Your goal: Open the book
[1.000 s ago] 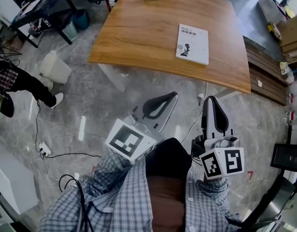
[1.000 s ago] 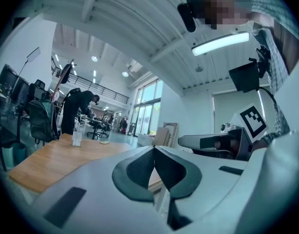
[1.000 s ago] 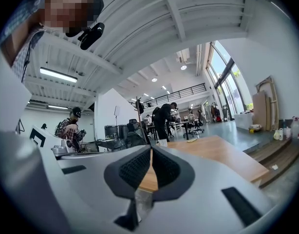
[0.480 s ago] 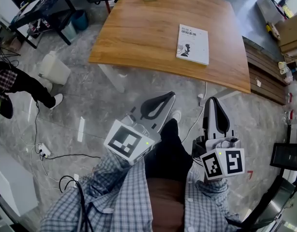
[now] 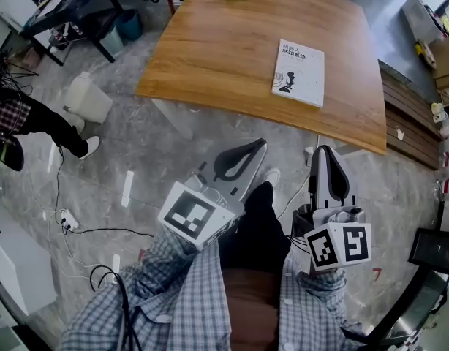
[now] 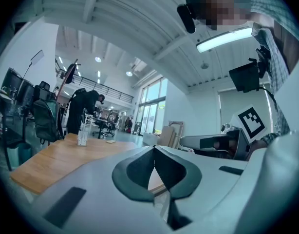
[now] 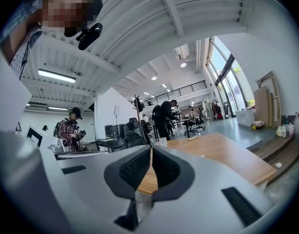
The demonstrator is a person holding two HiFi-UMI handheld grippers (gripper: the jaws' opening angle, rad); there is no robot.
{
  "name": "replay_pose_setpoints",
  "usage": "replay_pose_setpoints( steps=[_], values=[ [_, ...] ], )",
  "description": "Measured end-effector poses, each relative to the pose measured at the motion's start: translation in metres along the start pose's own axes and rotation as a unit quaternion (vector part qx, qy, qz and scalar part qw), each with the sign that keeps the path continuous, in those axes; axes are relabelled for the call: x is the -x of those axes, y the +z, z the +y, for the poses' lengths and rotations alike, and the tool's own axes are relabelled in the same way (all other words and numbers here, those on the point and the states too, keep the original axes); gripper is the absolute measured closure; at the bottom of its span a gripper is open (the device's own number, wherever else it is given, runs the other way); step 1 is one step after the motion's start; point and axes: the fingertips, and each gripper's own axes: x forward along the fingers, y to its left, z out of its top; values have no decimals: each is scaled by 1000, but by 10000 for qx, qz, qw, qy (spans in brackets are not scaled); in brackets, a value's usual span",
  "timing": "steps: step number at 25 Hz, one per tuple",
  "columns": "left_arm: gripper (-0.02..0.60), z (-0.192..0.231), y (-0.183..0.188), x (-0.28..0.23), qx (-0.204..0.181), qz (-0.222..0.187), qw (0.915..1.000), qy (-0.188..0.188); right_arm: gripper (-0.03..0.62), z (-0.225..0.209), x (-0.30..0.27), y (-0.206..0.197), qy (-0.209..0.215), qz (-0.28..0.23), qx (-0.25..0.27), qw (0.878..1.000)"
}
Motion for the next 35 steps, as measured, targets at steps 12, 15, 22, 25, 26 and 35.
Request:
replay_pose_setpoints(
  steps=[12,15,22,25,26,35],
  values=[
    [574,32,-4,-110,101,142,9998,126,568,-88,-70,9,116,164,-20,9998],
    [574,37,-3,-146,80,180,9997,110,568,-119,-90,15,138,225,17,9997],
    [574,67,-2,-221,103,259,9988,405,568,-182,-147,22,351,365,-48,9987],
    [574,73,1,-244,72,312,9982,507,568,-201,-165,26,461,401,-79,9981],
    [574,75,3,-250,57,327,9980,547,568,-207,-171,28,488,393,-97,9980],
    [574,93,-4,-291,113,549,9958,720,568,-247,-201,21,484,528,-335,9969]
  ],
)
